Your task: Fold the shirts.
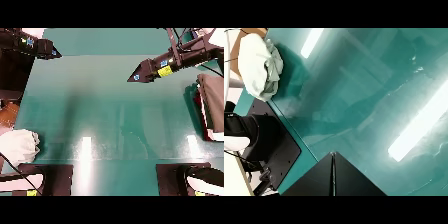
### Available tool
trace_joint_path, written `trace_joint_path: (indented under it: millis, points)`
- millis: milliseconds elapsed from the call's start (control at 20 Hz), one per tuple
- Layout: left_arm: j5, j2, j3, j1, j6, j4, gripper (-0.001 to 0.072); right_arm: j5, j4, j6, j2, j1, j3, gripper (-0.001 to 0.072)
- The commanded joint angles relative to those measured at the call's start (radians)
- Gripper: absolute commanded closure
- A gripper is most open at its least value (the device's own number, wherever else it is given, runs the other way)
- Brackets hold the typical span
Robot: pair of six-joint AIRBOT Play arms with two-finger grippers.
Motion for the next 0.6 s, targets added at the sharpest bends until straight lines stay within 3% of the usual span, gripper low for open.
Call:
trace_joint_path:
  millis: [0,150,250,400,550]
  points:
    - [0.001,0.000,0.000,0.000,0.000,0.000,0.0682,0.021,0.000,0.001,0.001,0.001,0.001,0.0691]
    - [0.045,0.002,0.002,0.001,-0.003,0.000,0.0684,0.046,0.000,0.001,0.001,0.001,0.001,0.0691]
    - [-0.058,0.026,0.007,0.002,-0.048,0.025,0.0685,0.055,-0.001,0.000,0.001,0.001,0.001,0.0691]
    - [-0.200,0.137,-0.021,0.000,-0.044,0.175,0.0685,0.056,-0.001,-0.021,0.001,-0.002,0.001,0.0691]
    - [-0.252,0.309,-0.193,0.000,-0.079,0.417,0.0683,0.055,-0.001,-0.066,0.001,-0.002,0.001,0.0691]
